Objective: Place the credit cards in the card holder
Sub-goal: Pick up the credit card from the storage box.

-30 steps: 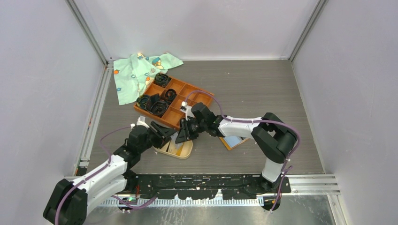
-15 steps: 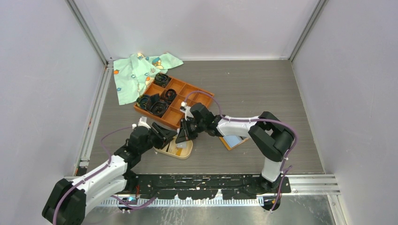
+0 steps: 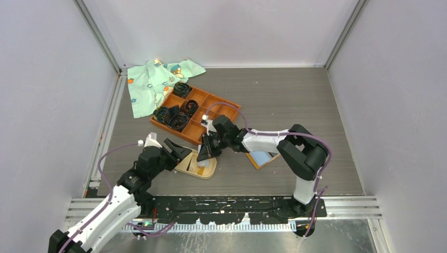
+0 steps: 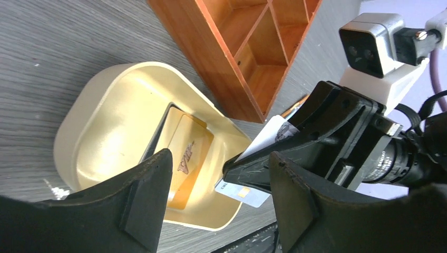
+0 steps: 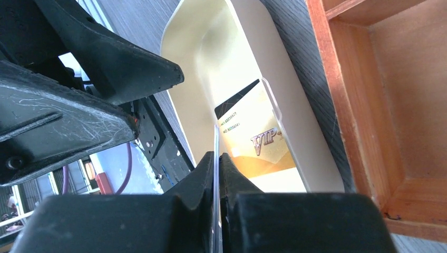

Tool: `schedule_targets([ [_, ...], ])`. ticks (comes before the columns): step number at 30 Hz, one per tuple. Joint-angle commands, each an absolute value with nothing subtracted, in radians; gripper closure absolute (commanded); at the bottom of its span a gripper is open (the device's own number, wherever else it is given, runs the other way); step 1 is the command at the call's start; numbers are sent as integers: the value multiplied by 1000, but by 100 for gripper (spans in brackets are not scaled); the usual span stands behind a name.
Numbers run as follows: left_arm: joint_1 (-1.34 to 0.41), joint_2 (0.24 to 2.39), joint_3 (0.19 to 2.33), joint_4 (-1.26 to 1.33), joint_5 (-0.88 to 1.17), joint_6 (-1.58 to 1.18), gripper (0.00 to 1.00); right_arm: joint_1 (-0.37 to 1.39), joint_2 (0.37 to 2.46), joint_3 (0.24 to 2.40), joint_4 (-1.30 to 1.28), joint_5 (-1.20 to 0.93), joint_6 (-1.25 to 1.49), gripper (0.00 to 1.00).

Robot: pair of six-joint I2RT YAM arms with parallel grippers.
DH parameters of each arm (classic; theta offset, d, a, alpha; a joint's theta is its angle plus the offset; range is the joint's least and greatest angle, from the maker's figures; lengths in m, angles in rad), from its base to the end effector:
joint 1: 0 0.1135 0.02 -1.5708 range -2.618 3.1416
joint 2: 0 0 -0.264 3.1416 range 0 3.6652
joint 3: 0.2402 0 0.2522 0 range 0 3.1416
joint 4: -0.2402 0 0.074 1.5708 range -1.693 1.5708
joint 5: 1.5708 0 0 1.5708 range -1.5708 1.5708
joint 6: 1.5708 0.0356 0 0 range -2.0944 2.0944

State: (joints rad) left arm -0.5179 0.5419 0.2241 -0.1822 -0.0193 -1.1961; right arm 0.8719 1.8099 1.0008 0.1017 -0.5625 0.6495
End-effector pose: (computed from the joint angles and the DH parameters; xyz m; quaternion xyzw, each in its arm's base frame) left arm 0.1232 -0.0694 0.1776 -0.2907 0.8094 -0.3802 0.3403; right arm 0.2262 0.2986 0.1665 -0.2122 0.8543 0.4597 0.1174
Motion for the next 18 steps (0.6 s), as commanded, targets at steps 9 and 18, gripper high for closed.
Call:
schedule_targets([
  [9,-520,575,280,-231,-45,-1104,33,868,1836,1060,92,-589,624,81],
  [18,-520,574,275,-226,-36,-1098,33,866,1848,1064,107,-620,637,88],
])
